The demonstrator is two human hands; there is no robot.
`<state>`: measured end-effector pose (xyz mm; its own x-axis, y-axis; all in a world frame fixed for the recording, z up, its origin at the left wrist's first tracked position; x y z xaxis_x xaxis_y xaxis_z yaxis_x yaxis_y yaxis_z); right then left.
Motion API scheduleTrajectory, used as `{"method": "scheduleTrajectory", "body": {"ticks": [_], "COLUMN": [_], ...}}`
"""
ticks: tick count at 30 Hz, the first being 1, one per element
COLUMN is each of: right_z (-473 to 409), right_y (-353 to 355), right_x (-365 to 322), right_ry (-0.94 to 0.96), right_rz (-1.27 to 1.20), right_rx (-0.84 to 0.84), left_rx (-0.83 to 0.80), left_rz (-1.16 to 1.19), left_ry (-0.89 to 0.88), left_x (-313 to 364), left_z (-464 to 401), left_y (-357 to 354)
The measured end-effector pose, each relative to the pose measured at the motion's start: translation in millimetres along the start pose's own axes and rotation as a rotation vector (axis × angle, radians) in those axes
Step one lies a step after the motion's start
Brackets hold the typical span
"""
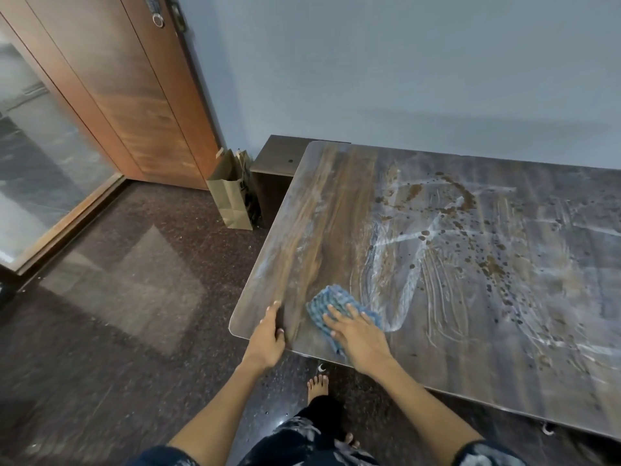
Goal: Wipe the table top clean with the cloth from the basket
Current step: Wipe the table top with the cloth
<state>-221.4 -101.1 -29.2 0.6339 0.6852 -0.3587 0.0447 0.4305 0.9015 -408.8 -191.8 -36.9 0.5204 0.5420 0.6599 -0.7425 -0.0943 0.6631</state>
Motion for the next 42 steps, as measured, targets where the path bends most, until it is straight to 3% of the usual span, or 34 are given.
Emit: {"method": "scheduleTrajectory", "body": {"ticks": [5,11,15,21,24,26,28,31,33,37,42], "right_z": [-42.8,-41.6,-11.6,-2.7,-34.2,-48.9,-49.3,-33.3,-25.1,-24.2,-60.8], "right_y": [25.7,-7.6,-22.4,-1.1,9.3,7.1,-5.8,-18.7,-14.3,11.6,55.0], "right_x": [1.1,-63.3,-53.4,4.3,-1.7,-22.8,-40.4,-30.6,-8.8,46.7,89.4], "right_ry": [-0.136,0.143,0.200,-0.066,-0.167,-0.098,0.104,0.286,0.240,-0.040,-0.343], "right_rz": [0.017,-0.026,-0.060,-0.095,-0.033,0.001,0.024,0.002,-0.061,-0.079,-0.164], "right_rx": [0.030,0.020,-0.075,0.032,0.070,0.051,-0.013,-0.153,-0.118,0.061,0.195], "left_rx": [0.047,0.196,0.201,0.110,0.100,0.101,0.082,0.022,-0.022,-0.103,-0.070], "left_rz": [0.003,0.238,0.229,0.214,0.226,0.262,0.280,0.256,0.233,0.148,0.012], "left_ry": [-0.042,0.089,0.104,0.059,0.038,0.033,0.023,-0.042,-0.070,-0.097,-0.127], "left_x": [-5.0,1.3,-1.0,3.3,11.8,19.3,26.5,41.1,55.5,83.6,92.8], "left_z": [0.2,-9.6,-16.1,-32.5,-46.8,-56.1,-63.9,-79.3,-93.6,-109.8,-113.4], "left_y": [0.0,0.0,-0.1,3.9,8.8,8.3,5.1,-0.7,-3.0,-14.8,-28.2]}}
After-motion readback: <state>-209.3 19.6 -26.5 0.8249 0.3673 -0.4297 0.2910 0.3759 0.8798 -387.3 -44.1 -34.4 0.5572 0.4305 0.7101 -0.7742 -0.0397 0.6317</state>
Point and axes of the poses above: each hand's wrist, its own z-axis away from the middle knuckle, its own y-axis out of the back of the hand, x = y × z, the point moved 2 cm from there along -z, towards the middle knuckle, and after that the axes turned 7 degrees about y, right-handed, at the moved point
